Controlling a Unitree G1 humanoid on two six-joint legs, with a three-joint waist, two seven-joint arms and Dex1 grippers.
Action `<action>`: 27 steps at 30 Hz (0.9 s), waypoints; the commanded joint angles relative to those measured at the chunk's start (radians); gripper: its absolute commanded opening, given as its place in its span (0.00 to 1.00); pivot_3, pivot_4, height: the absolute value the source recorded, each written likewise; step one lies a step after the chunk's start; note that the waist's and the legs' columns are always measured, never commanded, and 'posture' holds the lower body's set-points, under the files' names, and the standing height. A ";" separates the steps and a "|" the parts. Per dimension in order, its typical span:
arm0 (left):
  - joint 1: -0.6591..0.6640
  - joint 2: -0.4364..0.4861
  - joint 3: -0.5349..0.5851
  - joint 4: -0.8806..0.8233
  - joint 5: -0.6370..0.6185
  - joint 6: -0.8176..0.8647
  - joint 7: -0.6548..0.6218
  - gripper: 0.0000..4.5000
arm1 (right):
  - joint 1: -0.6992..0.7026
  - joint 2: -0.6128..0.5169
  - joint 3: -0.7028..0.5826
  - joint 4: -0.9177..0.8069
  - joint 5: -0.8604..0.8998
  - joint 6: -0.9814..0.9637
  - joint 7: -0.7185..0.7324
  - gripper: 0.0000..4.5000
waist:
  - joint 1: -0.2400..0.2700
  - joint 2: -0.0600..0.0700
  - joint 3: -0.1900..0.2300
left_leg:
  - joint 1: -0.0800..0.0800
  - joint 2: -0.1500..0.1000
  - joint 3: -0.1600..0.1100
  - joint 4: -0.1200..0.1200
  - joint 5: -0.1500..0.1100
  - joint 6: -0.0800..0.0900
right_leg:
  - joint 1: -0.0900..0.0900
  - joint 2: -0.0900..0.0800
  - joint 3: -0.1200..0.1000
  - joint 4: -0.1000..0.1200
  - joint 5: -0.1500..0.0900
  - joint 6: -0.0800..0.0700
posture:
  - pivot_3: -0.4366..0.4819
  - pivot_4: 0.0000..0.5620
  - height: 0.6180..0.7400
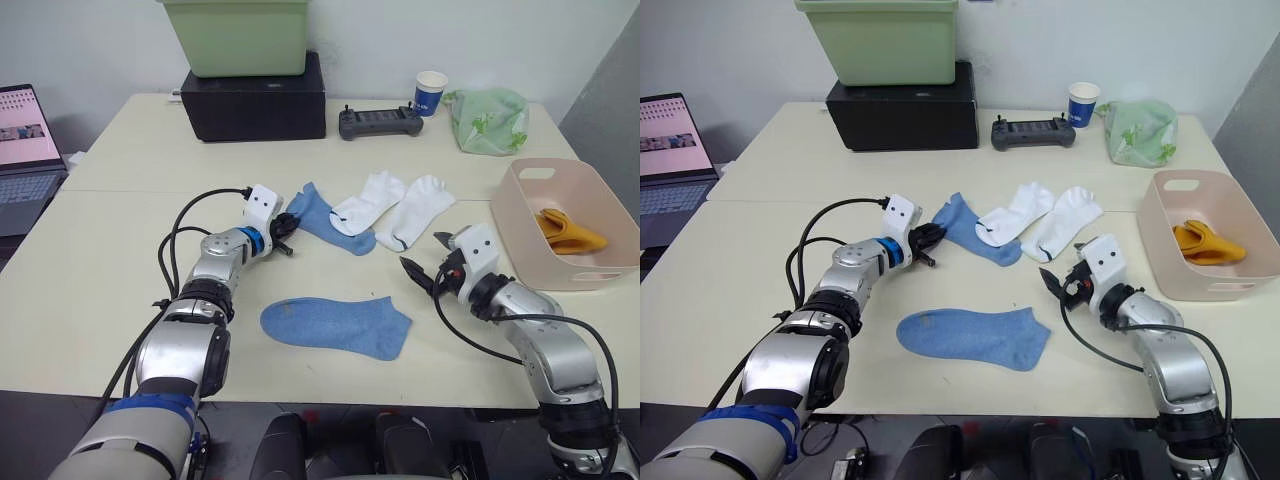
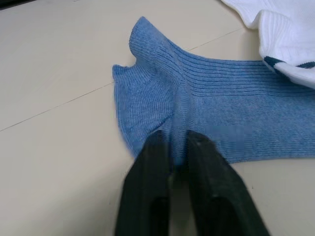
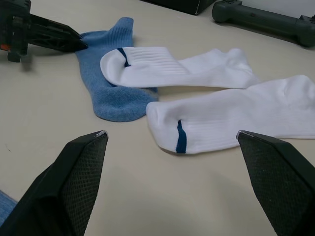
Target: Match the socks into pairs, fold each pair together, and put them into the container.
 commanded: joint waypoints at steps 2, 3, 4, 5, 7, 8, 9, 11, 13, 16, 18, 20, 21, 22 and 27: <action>0.047 -0.006 0.010 -0.055 -0.015 0.036 -0.008 0.01 | -0.037 0.008 -0.005 -0.008 0.004 -0.024 0.005 1.00 | 0.000 0.000 0.000 | 0.000 0.000 0.000 0.000 0.000 0.000 | 0.000 0.000 0.000 0.000 0.000 0.000 | 0.48 0.27 1.00; 0.087 -0.001 0.008 -0.118 -0.023 0.050 -0.020 0.01 | -0.047 0.007 0.000 -0.001 0.005 -0.028 0.015 1.00 | -0.001 0.000 0.000 | 0.000 0.000 0.000 0.000 0.000 0.000 | 0.000 0.000 0.000 0.000 0.000 0.000 | 0.48 0.27 1.00; 0.117 0.002 0.007 -0.168 -0.029 0.063 -0.027 0.01 | -0.055 0.006 0.004 0.004 0.005 -0.031 0.023 1.00 | -0.002 0.000 0.000 | 0.000 0.000 0.000 0.000 0.000 0.000 | 0.000 0.000 0.000 0.000 0.000 0.000 | 0.48 0.27 1.00; 0.139 0.005 0.006 -0.209 -0.034 0.078 -0.030 0.01 | -0.059 0.005 0.007 0.007 0.004 -0.032 0.027 1.00 | -0.003 0.000 0.000 | 0.000 0.001 0.000 0.000 0.000 0.000 | 0.000 0.000 0.001 0.000 0.000 0.000 | 0.48 0.27 1.00; 0.303 0.034 0.019 -0.502 -0.089 0.215 -0.052 0.01 | -0.072 0.008 0.006 0.019 0.014 -0.029 0.038 1.00 | -0.007 0.001 0.000 | 0.000 0.001 -0.001 0.000 0.002 -0.003 | 0.000 0.000 0.001 0.000 0.000 0.000 | 0.48 0.27 1.00; 0.388 0.048 0.024 -0.651 -0.115 0.290 -0.056 0.01 | -0.079 0.010 0.007 0.025 0.017 -0.030 0.043 1.00 | -0.016 0.001 -0.001 | 0.001 0.003 -0.001 0.000 0.002 -0.003 | 0.000 -0.002 0.003 0.000 0.000 0.000 | 0.48 0.27 1.00; 0.468 0.063 0.025 -0.786 -0.136 0.354 -0.059 0.01 | -0.085 0.008 0.011 0.034 0.018 -0.031 0.053 1.00 | -0.018 0.001 -0.001 | 0.002 0.011 -0.001 0.000 0.002 -0.004 | 0.000 -0.002 0.004 0.000 0.000 0.000 | 0.48 0.27 1.00; 0.567 0.081 0.026 -0.948 -0.156 0.427 -0.051 0.01 | -0.093 0.011 0.016 0.052 0.015 -0.040 0.061 1.00 | -0.022 0.001 -0.001 | 0.002 0.013 -0.002 0.000 0.002 -0.004 | 0.000 -0.001 0.004 -0.001 0.000 0.000 | 0.48 0.27 1.00; 0.613 0.095 0.036 -1.038 -0.169 0.492 -0.024 0.01 | -0.098 0.013 0.020 0.064 0.012 -0.045 0.069 1.00 | -0.017 0.001 -0.001 | 0.002 0.013 -0.002 0.000 0.002 -0.004 | 0.001 0.000 0.004 0.001 0.000 0.000 | 0.48 0.27 1.00; 0.668 0.125 0.072 -1.187 -0.214 0.603 -0.004 0.01 | -0.111 0.008 0.024 0.068 0.010 -0.050 0.082 1.00 | -0.014 0.001 -0.001 | 0.003 0.013 -0.002 0.000 0.002 -0.004 | 0.002 0.001 0.002 0.002 0.001 -0.002 | 0.48 0.27 1.00; 0.702 0.143 0.095 -1.277 -0.248 0.665 0.006 0.01 | -0.119 0.006 0.021 0.068 0.016 -0.047 0.090 1.00 | -0.017 0.001 -0.001 | 0.002 0.013 -0.002 0.000 0.002 -0.004 | 0.002 0.001 0.003 0.002 0.001 -0.002 | 0.48 0.27 1.00; 0.741 0.162 0.112 -1.345 -0.274 0.712 0.009 0.01 | -0.126 0.006 0.026 0.072 0.020 -0.042 0.100 1.00 | -0.018 0.001 -0.001 | 0.002 0.014 -0.002 0.000 0.002 -0.004 | 0.001 0.001 0.003 0.001 0.001 -0.002 | 0.48 0.27 1.00; 0.786 0.184 0.123 -1.391 -0.292 0.737 -0.007 0.01 | -0.135 0.008 0.039 0.081 0.017 -0.046 0.111 1.00 | -0.018 0.001 -0.001 | 0.002 0.014 -0.002 -0.001 0.002 -0.004 | 0.001 0.001 0.003 0.001 0.001 -0.002 | 0.48 0.27 1.00; 0.821 0.193 0.140 -1.423 -0.301 0.744 -0.006 0.05 | -0.152 0.024 0.044 0.101 0.015 -0.049 0.103 1.00 | -0.021 0.001 -0.001 | 0.002 0.014 -0.002 -0.001 0.002 -0.004 | 0.001 0.001 0.003 0.000 0.001 -0.002 | 0.48 0.27 1.00; 0.897 0.200 0.186 -1.496 -0.329 0.741 0.025 0.37 | -0.244 0.078 0.061 0.179 0.006 -0.025 0.080 1.00 | -0.018 0.001 -0.001 | 0.003 0.014 -0.002 -0.003 0.002 -0.004 | 0.001 0.001 0.003 0.001 0.001 -0.002 | 0.48 0.27 1.00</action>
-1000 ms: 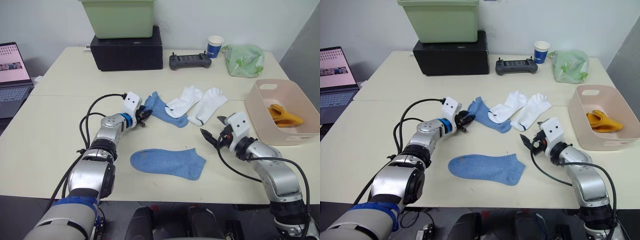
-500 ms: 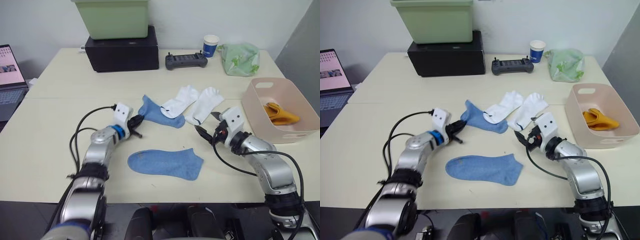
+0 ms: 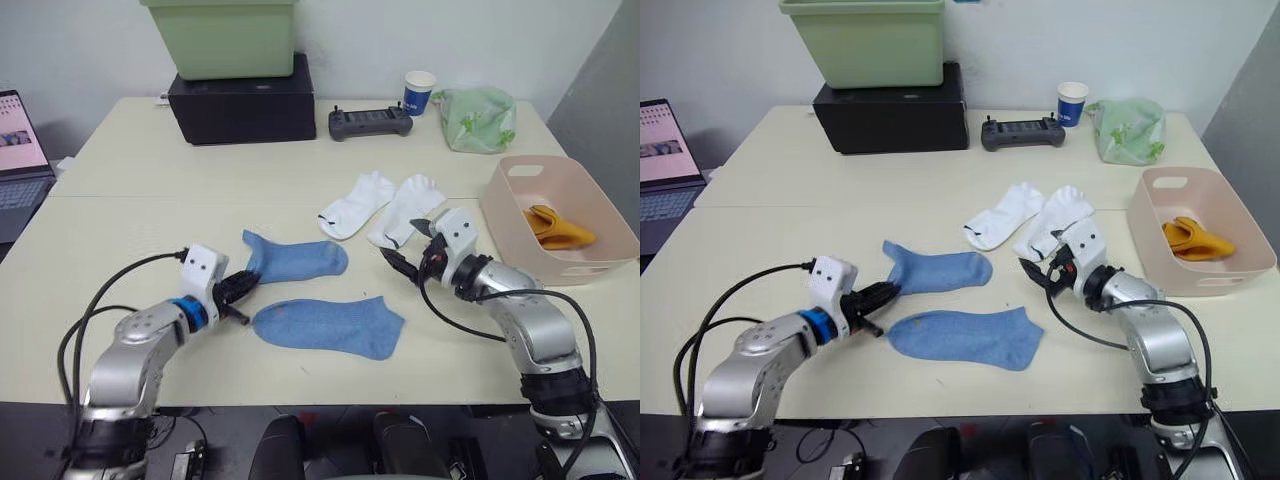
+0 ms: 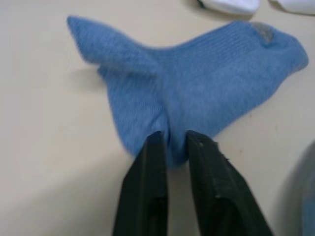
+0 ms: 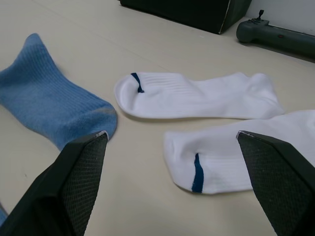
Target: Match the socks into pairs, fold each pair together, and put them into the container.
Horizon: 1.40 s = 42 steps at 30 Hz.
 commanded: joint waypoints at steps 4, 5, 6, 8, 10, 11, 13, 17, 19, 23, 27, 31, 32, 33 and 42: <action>0.034 0.057 0.107 -0.062 -0.047 -0.027 -0.007 0.68 | -0.124 0.037 0.044 0.071 -0.016 0.008 0.007 1.00 | 0.005 0.000 0.000 | 0.000 0.000 0.000 0.000 0.000 0.000 | 0.000 0.000 0.001 -0.001 0.000 0.000 | 0.48 0.27 1.00; 0.017 0.071 0.128 -0.031 -0.055 -0.052 -0.022 0.74 | -0.149 0.045 0.065 0.089 -0.009 0.035 0.026 1.00 | 0.005 0.000 0.000 | 0.000 0.000 0.000 0.000 0.000 0.000 | 0.000 0.000 0.001 -0.001 0.000 0.000 | 0.48 0.27 1.00; 0.003 0.079 0.139 -0.009 -0.063 -0.071 -0.032 0.81 | -0.165 0.050 0.078 0.100 -0.001 0.054 0.040 1.00 | 0.006 0.000 0.000 | 0.000 0.000 0.000 0.000 0.000 0.000 | 0.000 0.000 0.000 -0.001 0.000 0.000 | 0.48 0.27 1.00; -0.030 0.075 0.146 0.026 -0.089 -0.098 -0.052 0.96 | -0.187 0.056 0.098 0.124 0.000 0.064 0.062 1.00 | 0.008 0.000 0.000 | 0.000 0.000 0.000 0.000 0.000 0.000 | -0.001 0.000 -0.001 0.000 0.000 0.000 | 0.48 0.27 1.00; -0.106 0.062 0.114 0.101 -0.082 -0.150 -0.073 0.96 | -0.230 0.077 0.128 0.198 -0.019 0.045 0.078 1.00 | 0.015 0.000 0.000 | 0.000 0.000 0.000 0.000 0.000 0.000 | 0.000 0.000 -0.001 -0.001 0.000 0.000 | 0.48 0.27 1.00; -0.148 0.058 0.089 0.145 -0.065 -0.182 -0.081 0.96 | -0.254 0.089 0.143 0.242 -0.031 0.035 0.084 1.00 | 0.018 0.000 0.000 | -0.001 0.000 0.001 0.000 0.000 0.000 | 0.000 0.000 -0.001 -0.001 0.000 0.000 | 0.48 0.27 1.00; -0.249 0.047 0.036 0.277 -0.003 -0.262 -0.071 0.96 | -0.306 0.118 0.166 0.351 -0.064 0.004 0.082 1.00 | 0.021 0.000 0.000 | -0.001 -0.001 0.001 0.000 0.000 0.000 | 0.000 0.000 -0.001 -0.001 0.001 -0.001 | 0.48 0.27 1.00; -0.374 -0.002 -0.016 0.450 0.035 -0.323 -0.060 0.96 | -0.363 0.139 0.203 0.454 -0.100 0.016 0.110 1.00 | 0.022 0.000 0.000 | -0.002 -0.001 0.002 0.000 0.000 0.000 | -0.002 0.000 -0.002 -0.003 0.000 -0.001 | 0.48 0.27 1.00; -0.416 -0.013 -0.043 0.553 0.074 -0.383 -0.059 0.96 | -0.376 0.143 0.221 0.497 -0.130 0.002 0.108 1.00 | 0.021 0.000 0.000 | -0.003 -0.001 0.002 0.000 0.000 0.000 | -0.003 -0.001 -0.002 -0.003 0.000 -0.001 | 0.48 0.27 1.00; -0.459 -0.027 -0.083 0.657 0.087 -0.426 -0.110 0.88 | -0.383 0.139 0.231 0.525 -0.160 -0.032 0.132 0.91 | 0.017 0.000 0.000 | -0.004 0.000 0.003 0.000 0.001 -0.002 | -0.005 -0.001 -0.002 -0.001 0.000 -0.001 | 0.48 0.27 1.00; -0.460 -0.016 -0.098 0.674 0.095 -0.437 -0.131 0.63 | -0.365 0.125 0.241 0.479 -0.174 -0.031 0.167 0.64 | 0.017 0.000 0.000 | -0.004 0.000 0.001 0.001 0.000 0.000 | -0.005 0.000 -0.002 0.001 0.001 -0.001 | 0.48 0.27 1.00; -0.448 -0.004 -0.086 0.661 0.089 -0.431 -0.131 0.34 | -0.354 0.124 0.238 0.456 -0.180 -0.037 0.173 0.30 | 0.017 0.000 0.000 | -0.004 0.000 0.001 0.001 0.000 0.000 | -0.005 0.000 -0.002 0.001 0.001 -0.001 | 0.48 0.27 1.00; -0.443 -0.001 -0.085 0.656 0.088 -0.430 -0.134 0.27 | -0.350 0.122 0.237 0.447 -0.177 -0.034 0.179 0.24 | 0.018 0.000 0.000 | -0.004 0.000 0.001 0.001 0.000 0.000 | -0.005 0.000 -0.002 0.001 0.001 -0.001 | 0.48 0.27 1.00; -0.438 0.001 -0.084 0.653 0.086 -0.431 -0.135 0.19 | -0.347 0.123 0.235 0.441 -0.175 -0.030 0.181 0.14 | 0.018 0.000 0.000 | -0.004 0.000 0.001 0.001 0.000 0.000 | -0.005 0.000 -0.002 0.001 0.001 -0.001 | 0.48 0.27 1.00; -0.400 0.011 -0.059 0.566 0.044 -0.379 -0.150 0.01 | -0.320 0.104 0.183 0.365 -0.140 0.010 0.196 0.00 | 0.020 0.000 0.000 | -0.005 0.000 0.001 0.001 0.000 0.000 | -0.005 0.000 -0.002 0.000 0.001 -0.001 | 0.48 0.27 1.00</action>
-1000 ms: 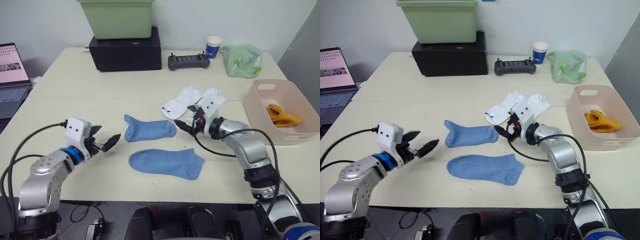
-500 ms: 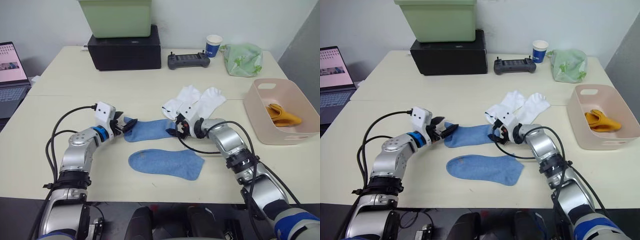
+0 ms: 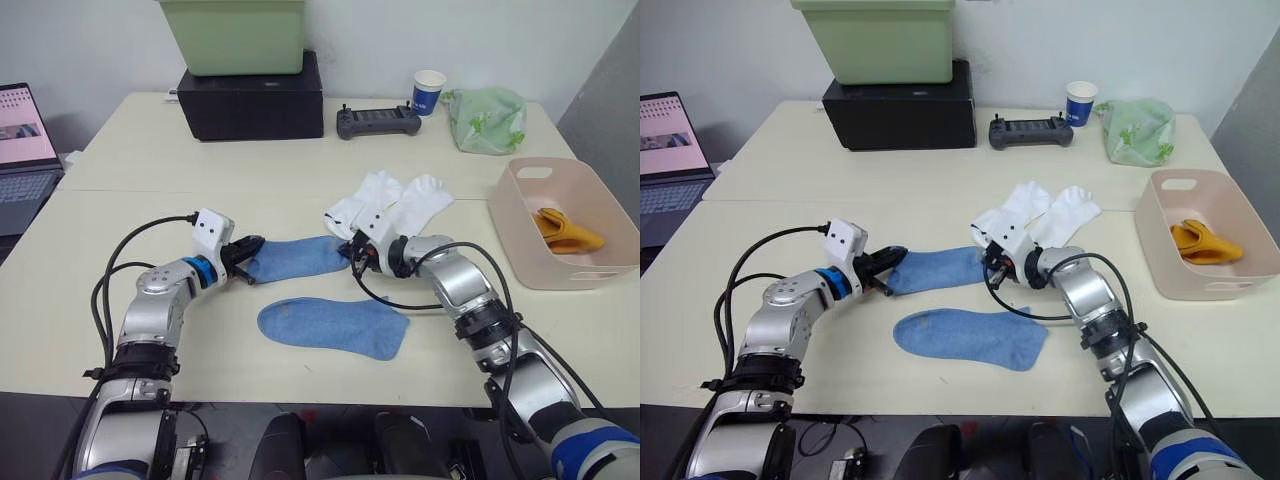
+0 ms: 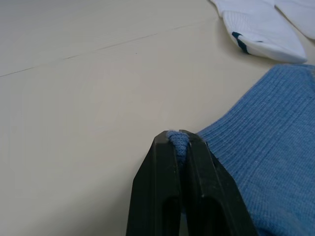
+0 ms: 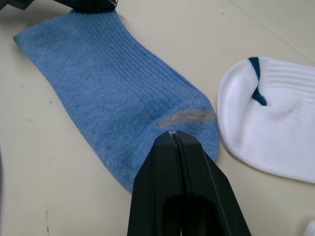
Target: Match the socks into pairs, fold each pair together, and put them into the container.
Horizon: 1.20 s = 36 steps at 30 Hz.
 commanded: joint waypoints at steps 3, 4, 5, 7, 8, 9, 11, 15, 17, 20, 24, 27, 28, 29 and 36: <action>0.008 0.034 0.041 -0.088 -0.041 0.046 -0.008 0.01 | 0.018 -0.019 -0.032 -0.073 0.016 0.046 0.001 0.00 | 0.000 0.000 0.000 | 0.000 0.000 0.000 0.000 0.000 0.000 | 0.000 0.000 0.000 0.000 0.000 0.000 | 0.48 0.27 1.00; 0.011 0.038 0.037 -0.092 -0.041 0.049 -0.014 0.01 | 0.022 -0.019 -0.019 -0.067 0.008 0.052 0.005 0.00 | 0.000 0.000 0.000 | 0.000 0.000 0.000 0.000 0.000 0.000 | 0.000 0.000 0.000 0.000 0.000 0.000 | 0.48 0.27 1.00; 0.013 0.040 0.035 -0.094 -0.040 0.050 -0.018 0.01 | 0.022 -0.010 -0.019 -0.058 0.009 0.059 0.000 0.00 | 0.000 0.000 0.000 | 0.000 0.000 0.000 0.000 0.000 0.000 | 0.000 0.000 0.000 0.000 0.000 0.000 | 0.48 0.27 1.00; 0.017 0.041 0.035 -0.098 -0.041 0.051 -0.021 0.00 | 0.018 0.023 -0.043 -0.042 0.031 0.082 -0.017 0.04 | -0.002 0.000 0.000 | 0.000 0.000 0.000 0.000 0.000 0.000 | 0.000 0.000 0.000 0.000 0.000 0.000 | 0.48 0.27 1.00; 0.018 0.040 0.035 -0.100 -0.040 0.051 -0.022 0.00 | 0.011 0.041 -0.060 -0.027 0.039 0.092 -0.036 0.08 | -0.002 0.000 0.000 | 0.000 0.000 0.000 0.000 0.000 0.000 | 0.000 0.000 0.000 0.000 0.000 0.000 | 0.48 0.27 1.00; 0.019 0.040 0.035 -0.102 -0.039 0.051 -0.021 0.00 | 0.005 0.055 -0.072 -0.012 0.041 0.103 -0.054 0.14 | -0.003 0.000 0.000 | 0.000 0.000 0.000 0.000 0.000 0.000 | 0.000 0.000 0.000 0.000 0.000 0.000 | 0.48 0.27 1.00; 0.019 0.038 0.035 -0.107 -0.039 0.053 -0.022 0.00 | -0.008 0.066 -0.078 0.012 0.031 0.111 -0.071 0.28 | 0.000 0.000 0.000 | 0.000 0.000 0.000 0.000 0.000 0.000 | 0.000 0.000 0.000 0.000 0.000 0.000 | 0.48 0.27 1.00; 0.022 0.036 0.035 -0.112 -0.038 0.054 -0.021 0.00 | -0.028 0.077 -0.074 0.060 0.019 0.111 -0.085 0.52 | 0.000 0.000 0.000 | 0.000 -0.001 0.000 0.000 0.000 0.000 | 0.000 0.000 0.000 0.000 0.000 0.000 | 0.48 0.27 1.00; 0.020 0.035 0.034 -0.111 -0.036 0.052 -0.017 0.00 | -0.039 0.080 -0.065 0.076 0.012 0.100 -0.086 0.52 | 0.000 0.000 0.000 | 0.000 -0.001 0.000 0.000 0.000 0.000 | 0.000 0.000 0.000 0.000 0.000 0.000 | 0.48 0.27 1.00; 0.020 0.034 0.034 -0.114 -0.036 0.052 -0.015 0.00 | -0.044 0.079 -0.059 0.078 0.002 0.086 -0.085 0.52 | 0.000 0.000 0.000 | 0.000 0.000 0.000 0.000 0.000 0.000 | 0.000 0.000 0.000 0.000 0.000 0.000 | 0.48 0.27 1.00; 0.028 0.034 0.034 -0.118 -0.035 0.048 -0.017 0.00 | -0.041 0.060 -0.035 0.078 -0.032 0.050 -0.087 0.52 | 0.000 0.000 0.000 | 0.000 0.000 0.000 0.000 0.000 0.000 | 0.000 0.000 0.000 0.000 0.000 0.000 | 0.48 0.27 1.00; 0.029 0.032 0.032 -0.120 -0.035 0.050 -0.015 0.00 | -0.024 0.055 -0.012 0.069 -0.043 0.039 -0.061 0.52 | 0.000 0.000 0.000 | 0.000 0.000 0.000 0.000 0.000 0.000 | 0.000 0.000 0.000 0.000 0.000 0.000 | 0.48 0.27 1.00; 0.029 0.032 0.032 -0.120 -0.035 0.049 -0.016 0.00 | -0.019 0.050 0.001 0.066 -0.051 0.027 -0.050 0.52 | 0.000 0.000 0.000 | 0.000 0.000 0.000 0.000 0.000 0.000 | 0.000 0.000 0.000 0.000 0.000 0.000 | 0.48 0.27 1.00; 0.030 0.032 0.031 -0.123 -0.035 0.051 -0.016 0.00 | -0.013 0.046 0.006 0.060 -0.055 0.021 -0.047 0.44 | 0.000 0.000 0.000 | 0.000 0.000 0.000 0.000 0.000 0.000 | 0.000 0.000 0.000 0.000 0.000 0.000 | 0.48 0.27 1.00; 0.032 0.036 0.030 -0.128 -0.036 0.055 -0.023 0.00 | 0.011 0.018 0.019 0.005 -0.059 0.020 -0.013 0.00 | 0.000 0.000 0.000 | 0.000 0.000 0.000 0.000 0.000 0.000 | 0.000 0.000 0.000 0.000 0.000 0.000 | 0.48 0.27 1.00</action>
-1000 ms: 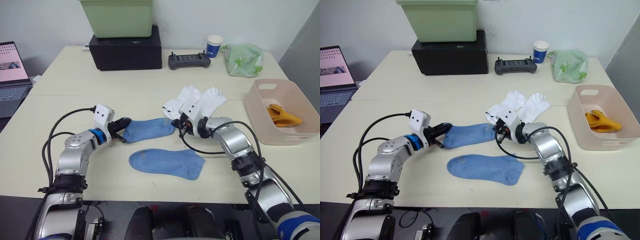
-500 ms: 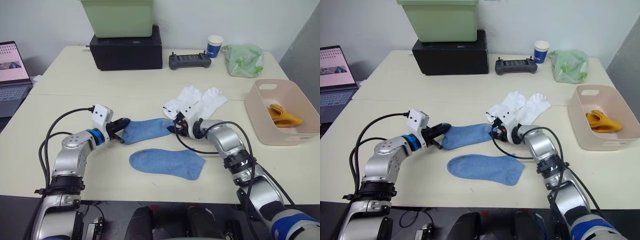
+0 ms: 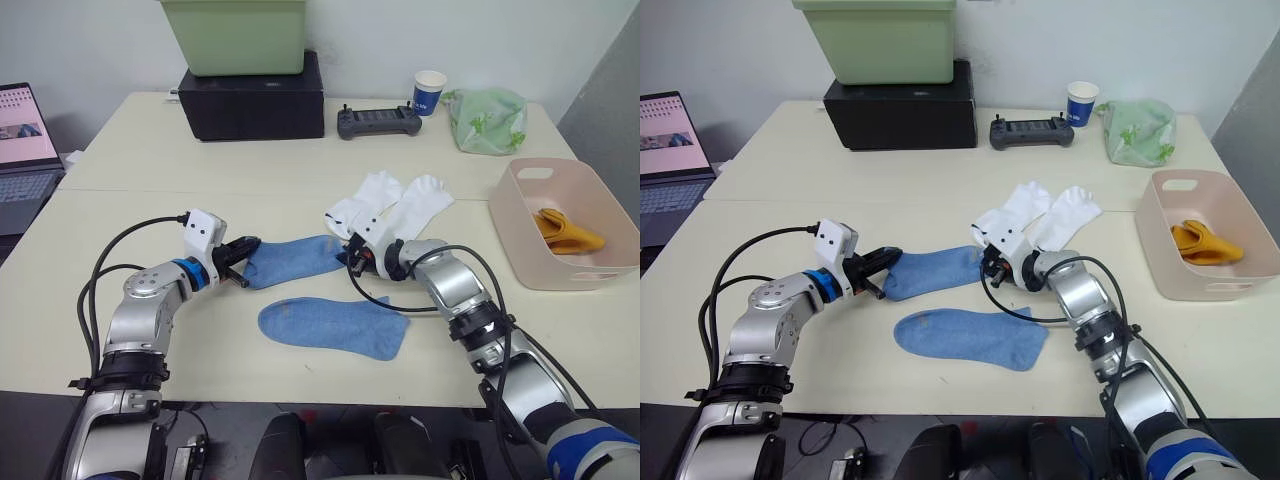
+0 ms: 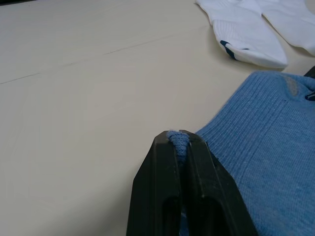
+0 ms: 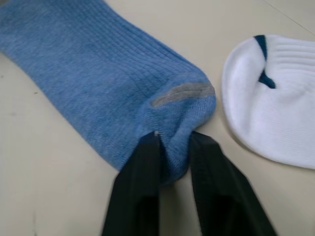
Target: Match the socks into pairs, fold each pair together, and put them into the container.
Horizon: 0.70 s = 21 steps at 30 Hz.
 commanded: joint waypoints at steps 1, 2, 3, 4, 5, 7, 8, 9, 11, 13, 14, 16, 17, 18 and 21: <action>0.001 0.009 0.007 -0.045 -0.011 0.000 -0.005 0.00 | 0.010 -0.015 -0.013 -0.045 0.007 -0.002 0.010 0.00 | 0.000 0.000 0.000 | 0.000 0.000 0.000 0.000 0.000 0.000 | 0.000 0.000 0.000 0.000 0.000 0.000 | 0.48 0.27 1.00; 0.001 0.009 0.006 -0.048 -0.011 0.001 -0.006 0.00 | 0.011 -0.016 -0.020 -0.050 0.011 -0.003 0.010 0.00 | 0.000 0.000 0.000 | 0.000 0.000 0.000 0.000 0.000 0.000 | 0.000 0.000 0.000 0.000 0.000 0.000 | 0.48 0.27 1.00; 0.003 0.010 0.007 -0.058 -0.015 0.011 -0.007 0.00 | 0.013 -0.019 -0.032 -0.064 0.020 0.000 0.011 0.00 | 0.000 0.000 0.000 | 0.000 0.000 0.000 0.000 0.000 0.000 | 0.000 0.000 0.000 0.000 0.000 0.000 | 0.48 0.27 1.00; 0.009 0.014 0.009 -0.079 -0.029 0.035 -0.016 0.00 | 0.016 -0.026 -0.046 -0.085 0.030 0.003 0.014 0.00 | 0.000 0.000 0.000 | 0.000 0.000 0.000 0.000 0.000 0.000 | 0.000 0.000 0.000 0.000 0.000 0.000 | 0.48 0.27 1.00; 0.019 0.025 0.018 -0.126 -0.056 0.082 -0.025 0.00 | 0.022 -0.042 -0.068 -0.130 0.049 0.023 0.026 0.00 | 0.000 0.000 0.000 | 0.000 0.000 0.000 0.000 0.000 0.000 | 0.000 0.000 0.000 0.000 0.000 0.000 | 0.48 0.27 1.00; 0.037 0.047 0.033 -0.206 -0.105 0.176 -0.040 0.00 | 0.033 -0.074 -0.096 -0.203 0.080 0.060 0.049 0.00 | 0.000 0.000 0.000 | -0.001 0.000 0.000 0.000 0.000 0.000 | 0.000 0.000 0.000 -0.001 0.000 0.000 | 0.48 0.27 1.00; 0.055 0.067 0.044 -0.266 -0.143 0.246 -0.050 0.00 | 0.041 -0.098 -0.114 -0.258 0.105 0.098 0.067 0.00 | 0.000 0.000 0.000 | -0.001 0.000 -0.001 0.000 0.000 0.000 | -0.001 0.000 0.000 -0.001 0.000 0.000 | 0.48 0.27 1.00; 0.069 0.084 0.056 -0.320 -0.177 0.307 -0.050 0.00 | 0.047 -0.118 -0.134 -0.305 0.133 0.137 0.082 0.00 | 0.000 0.000 0.000 | -0.001 0.000 -0.001 0.000 0.000 0.000 | 0.000 0.000 0.000 -0.001 0.000 0.000 | 0.48 0.27 1.00; 0.092 0.108 0.086 -0.419 -0.257 0.437 -0.029 0.00 | 0.051 -0.158 -0.166 -0.385 0.183 0.206 0.106 0.00 | -0.001 0.000 0.000 | -0.002 0.000 -0.002 0.000 0.000 0.000 | -0.001 0.000 0.000 -0.001 0.000 0.000 | 0.48 0.27 1.00; 0.103 0.111 0.122 -0.501 -0.336 0.565 0.018 0.00 | 0.044 -0.193 -0.191 -0.426 0.219 0.254 0.120 0.00 | -0.001 0.000 0.000 | -0.001 0.001 -0.003 0.000 0.000 0.000 | 0.000 0.000 -0.001 0.000 0.000 0.000 | 0.48 0.27 1.00; 0.104 0.101 0.145 -0.540 -0.383 0.644 0.056 0.00 | 0.036 -0.209 -0.202 -0.436 0.236 0.274 0.128 0.00 | -0.001 0.000 0.000 | -0.001 0.000 -0.003 0.000 0.000 0.000 | 0.000 0.000 0.000 0.000 0.000 0.000 | 0.48 0.27 1.00; 0.107 0.062 0.188 -0.624 -0.489 0.787 0.141 0.00 | 0.015 -0.238 -0.211 -0.442 0.264 0.303 0.151 0.00 | -0.001 0.000 0.000 | 0.000 0.000 -0.004 0.000 0.000 0.000 | 0.001 0.000 0.000 -0.001 0.000 0.000 | 0.48 0.27 1.00; 0.107 0.042 0.207 -0.656 -0.536 0.845 0.179 0.00 | 0.006 -0.250 -0.212 -0.442 0.275 0.313 0.160 0.00 | -0.001 0.000 0.000 | 0.000 0.000 -0.004 0.000 0.000 0.000 | 0.001 0.000 0.000 -0.001 0.000 0.000 | 0.48 0.27 1.00; 0.105 0.028 0.222 -0.677 -0.569 0.887 0.208 0.00 | 0.000 -0.258 -0.211 -0.442 0.283 0.319 0.165 0.00 | 0.000 0.000 0.000 | 0.000 0.000 -0.004 0.000 0.000 0.000 | 0.001 0.000 0.000 -0.001 0.000 0.000 | 0.48 0.27 1.00; 0.106 -0.012 0.261 -0.715 -0.638 0.975 0.294 0.00 | -0.015 -0.272 -0.205 -0.433 0.299 0.324 0.168 0.00 | -0.002 0.000 0.000 | 0.000 0.000 -0.004 0.001 0.000 0.000 | 0.001 0.000 0.001 -0.001 0.000 0.000 | 0.48 0.27 1.00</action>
